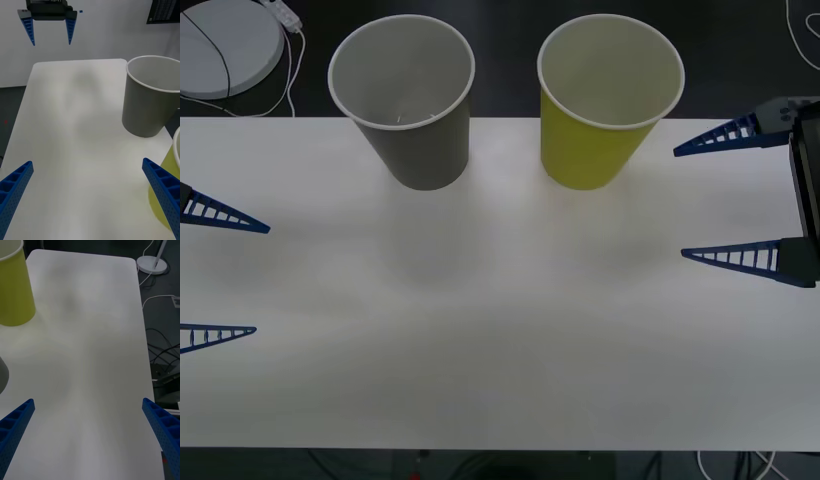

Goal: Put the can into the green bin and the plastic bottle into the gray bin

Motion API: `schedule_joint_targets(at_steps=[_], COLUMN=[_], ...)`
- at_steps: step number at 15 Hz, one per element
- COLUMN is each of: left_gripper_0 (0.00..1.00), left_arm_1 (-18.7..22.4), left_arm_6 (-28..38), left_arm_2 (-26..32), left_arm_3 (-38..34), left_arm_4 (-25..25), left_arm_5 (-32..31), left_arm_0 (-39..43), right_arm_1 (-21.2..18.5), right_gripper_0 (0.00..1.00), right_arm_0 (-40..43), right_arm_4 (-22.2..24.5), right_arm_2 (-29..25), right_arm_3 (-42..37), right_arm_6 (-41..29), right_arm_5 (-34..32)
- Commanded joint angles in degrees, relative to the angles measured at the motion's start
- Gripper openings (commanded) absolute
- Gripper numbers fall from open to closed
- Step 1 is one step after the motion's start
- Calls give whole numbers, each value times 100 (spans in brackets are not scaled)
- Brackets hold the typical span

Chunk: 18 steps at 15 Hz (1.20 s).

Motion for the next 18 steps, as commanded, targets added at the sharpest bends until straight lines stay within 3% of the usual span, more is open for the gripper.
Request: schedule_joint_targets(at_steps=[1,4,18], left_gripper_0=[100,100,100], left_arm_1=[0,0,0], left_arm_6=[0,0,0], left_arm_2=[0,0,0], left_arm_3=[0,0,0], left_arm_4=[0,0,0], left_arm_5=[0,0,0], left_arm_0=[0,0,0], right_arm_1=[-20,-29,-29], right_gripper_0=[100,100,100], right_arm_0=[623,1027,1563], right_arm_4=[1,1,-95], right_arm_2=[-550,-901,-1262], right_arm_3=[-196,-249,-319], right_arm_6=[51,113,315], right_arm_5=[-7,-16,-332])
